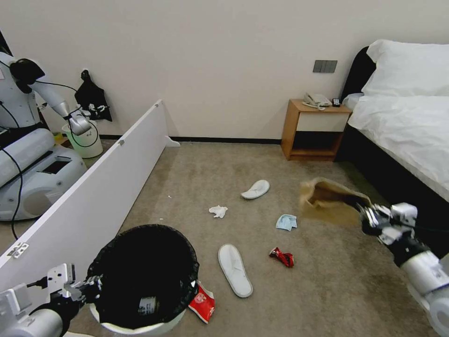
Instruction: Pick up the trash bin, then pick up the garbage from the floor and place it into the trash bin.
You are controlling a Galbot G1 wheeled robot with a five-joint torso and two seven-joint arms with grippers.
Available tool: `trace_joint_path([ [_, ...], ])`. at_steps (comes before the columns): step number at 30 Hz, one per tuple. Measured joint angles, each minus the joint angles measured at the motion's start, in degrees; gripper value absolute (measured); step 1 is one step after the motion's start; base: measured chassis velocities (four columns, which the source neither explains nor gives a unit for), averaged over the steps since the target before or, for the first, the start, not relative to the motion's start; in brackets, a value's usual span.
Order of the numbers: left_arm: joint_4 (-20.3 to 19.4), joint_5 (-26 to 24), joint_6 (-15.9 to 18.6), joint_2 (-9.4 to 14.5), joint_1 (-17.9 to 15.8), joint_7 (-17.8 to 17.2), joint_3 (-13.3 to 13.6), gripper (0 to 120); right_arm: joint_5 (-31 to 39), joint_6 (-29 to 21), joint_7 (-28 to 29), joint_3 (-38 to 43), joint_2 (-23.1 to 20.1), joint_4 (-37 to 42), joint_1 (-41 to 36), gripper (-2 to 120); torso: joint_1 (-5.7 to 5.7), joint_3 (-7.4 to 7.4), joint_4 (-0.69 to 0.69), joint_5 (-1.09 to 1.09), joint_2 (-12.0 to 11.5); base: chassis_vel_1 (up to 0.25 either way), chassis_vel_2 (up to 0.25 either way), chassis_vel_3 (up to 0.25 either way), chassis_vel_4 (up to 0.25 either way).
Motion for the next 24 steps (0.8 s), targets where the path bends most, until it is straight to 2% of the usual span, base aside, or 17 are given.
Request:
trace_joint_path([
  [4, -0.15, 0.33, 0.01, -0.1, 0.24, -0.12, 0.24, 3, 1.8, 0.28, -0.24, -4.68, -2.33, 0.61, 4.5, 0, 0.0, 0.0, -0.01, 0.0, 0.0, 0.0, 0.0, 0.0, 0.0],
  [7, -0.33, 0.64, 0.05, -0.05, 0.34, -0.17, 0.28, 3, 3.05, 1.64, -1.82, -13.57, -4.59, -0.37, 13.91, 0, 0.0, 0.0, 0.0, 0.0, 0.0, 0.0, 0.0, 0.0, 0.0],
  [8, -0.33, 0.64, 0.05, -0.05, 0.34, -0.17, 0.28, 3, 3.05, 1.64, -1.82, -13.57, -4.59, -0.37, 13.91, 0, 0.0, 0.0, 0.0, 0.0, 0.0, 0.0, 0.0, 0.0, 0.0],
  [10, -0.37, 1.02, 0.09, -0.23, 0.31, -0.17, 0.42, 3, 4.16, 2.47, -2.95, -22.06, -4.34, -2.39, 22.69, 0, 0.0, 0.0, -0.01, -0.01, 0.0, 0.0, 0.0, 0.0, 0.0],
  [11, -0.37, 1.02, 0.09, -0.23, 0.31, -0.17, 0.42, 3, 4.16, 2.47, -2.95, -22.06, -4.34, -2.39, 22.69, 0, 0.0, 0.0, -0.01, -0.01, 0.0, 0.0, 0.0, 0.0, 0.0],
  [13, -0.36, 1.92, 0.13, -0.57, 0.53, -0.04, 0.59, 3, 5.08, 2.97, -4.2, -32.32, -1.9, -5.49, 33.12, 0, 0.0, 0.0, -0.01, 0.02, 0.0, 0.0, 0.0, 0.0, 0.0],
  [14, -0.36, 1.92, 0.13, -0.57, 0.53, -0.04, 0.59, 3, 5.08, 2.97, -4.2, -32.32, -1.9, -5.49, 33.12, 0, 0.0, 0.0, -0.01, 0.02, 0.0, 0.0, 0.0, 0.0, 0.0],
  [16, -0.12, 2.59, 0.13, -0.92, 0.55, 0.17, 0.58, 3, 4.89, 3.7, -5.28, -40.6, 0.77, -8.99, 42.49, 0, 0.0, 0.0, 0.03, -0.04, 0.0, 0.0, 0.0, 0.0, 0.0],
  [17, -0.12, 2.59, 0.13, -0.92, 0.55, 0.17, 0.58, 3, 4.89, 3.7, -5.28, -40.6, 0.77, -8.99, 42.49, 0, 0.0, 0.0, 0.03, -0.04, 0.0, 0.0, 0.0, 0.0, 0.0],
  [19, 0.11, 2.92, 0.13, -1.26, 0.21, 0.19, 0.15, 3, 4.66, 3.87, -6.25, -47.49, 3.45, -12.09, 48.94, 0, 0.0, 0.01, 0.03, 0.0, 0.0, 0.0, 0.0, 0.0, 0.0],
  [21, 0.21, 3.08, 0.13, -1.35, 0.07, 0.19, -0.12, 3, 4.61, 3.9, -6.46, -49.57, 4.15, -13.06, 50.69, 0, 0.0, 0.0, -0.02, -0.02, 0.0, 0.0, 0.0, 0.0, 0.0],
  [24, 0.38, 3.23, 0.11, -1.52, -0.28, 0.22, -0.91, 3, 4.11, 3.95, -6.97, -54.24, 6.2, -15.11, 54.11, 0, 0.0, 0.0, -0.03, 0.0, 0.0, 0.0, 0.0, 0.0, 0.0],
])
